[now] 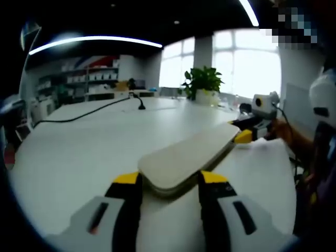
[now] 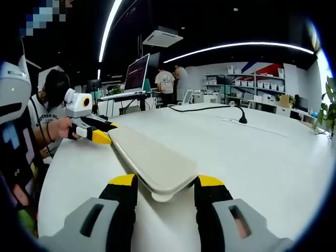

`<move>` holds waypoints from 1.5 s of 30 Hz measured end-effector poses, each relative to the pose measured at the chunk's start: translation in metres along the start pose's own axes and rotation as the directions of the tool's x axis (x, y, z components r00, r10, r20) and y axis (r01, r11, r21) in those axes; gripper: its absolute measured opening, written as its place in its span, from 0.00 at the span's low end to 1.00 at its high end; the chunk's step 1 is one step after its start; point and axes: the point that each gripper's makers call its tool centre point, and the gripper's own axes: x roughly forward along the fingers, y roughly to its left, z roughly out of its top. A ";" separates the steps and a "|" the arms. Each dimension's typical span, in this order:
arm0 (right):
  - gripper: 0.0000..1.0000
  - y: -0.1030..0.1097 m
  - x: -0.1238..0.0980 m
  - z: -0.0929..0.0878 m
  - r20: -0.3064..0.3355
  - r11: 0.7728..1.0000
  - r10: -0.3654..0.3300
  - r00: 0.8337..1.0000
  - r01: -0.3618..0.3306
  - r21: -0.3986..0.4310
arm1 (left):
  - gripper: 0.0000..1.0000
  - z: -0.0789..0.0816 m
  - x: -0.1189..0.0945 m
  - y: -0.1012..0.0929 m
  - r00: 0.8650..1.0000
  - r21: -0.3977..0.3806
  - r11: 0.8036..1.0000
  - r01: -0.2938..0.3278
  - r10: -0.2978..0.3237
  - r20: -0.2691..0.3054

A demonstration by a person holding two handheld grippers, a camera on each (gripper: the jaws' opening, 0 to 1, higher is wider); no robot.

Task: Arrange the utensils inside the cutlery case until each visible utensil rests in its matching compartment.

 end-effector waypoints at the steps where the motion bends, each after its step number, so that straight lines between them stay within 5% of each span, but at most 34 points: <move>1: 0.44 0.000 0.000 0.000 0.000 1.000 0.001 1.000 -0.001 0.003 | 0.45 0.000 0.000 0.000 1.000 0.000 1.000 0.000 0.000 -0.001; 36: 0.44 -0.005 0.002 -0.007 -0.001 0.999 -0.002 1.000 0.002 0.038 | 0.45 0.001 0.004 0.002 1.000 -0.037 0.999 -0.008 0.008 0.013; 45: 0.42 -0.007 -0.025 0.000 0.064 0.994 -0.048 0.997 0.042 0.100 | 0.40 0.008 -0.010 0.007 0.998 -0.036 0.998 -0.043 0.044 0.040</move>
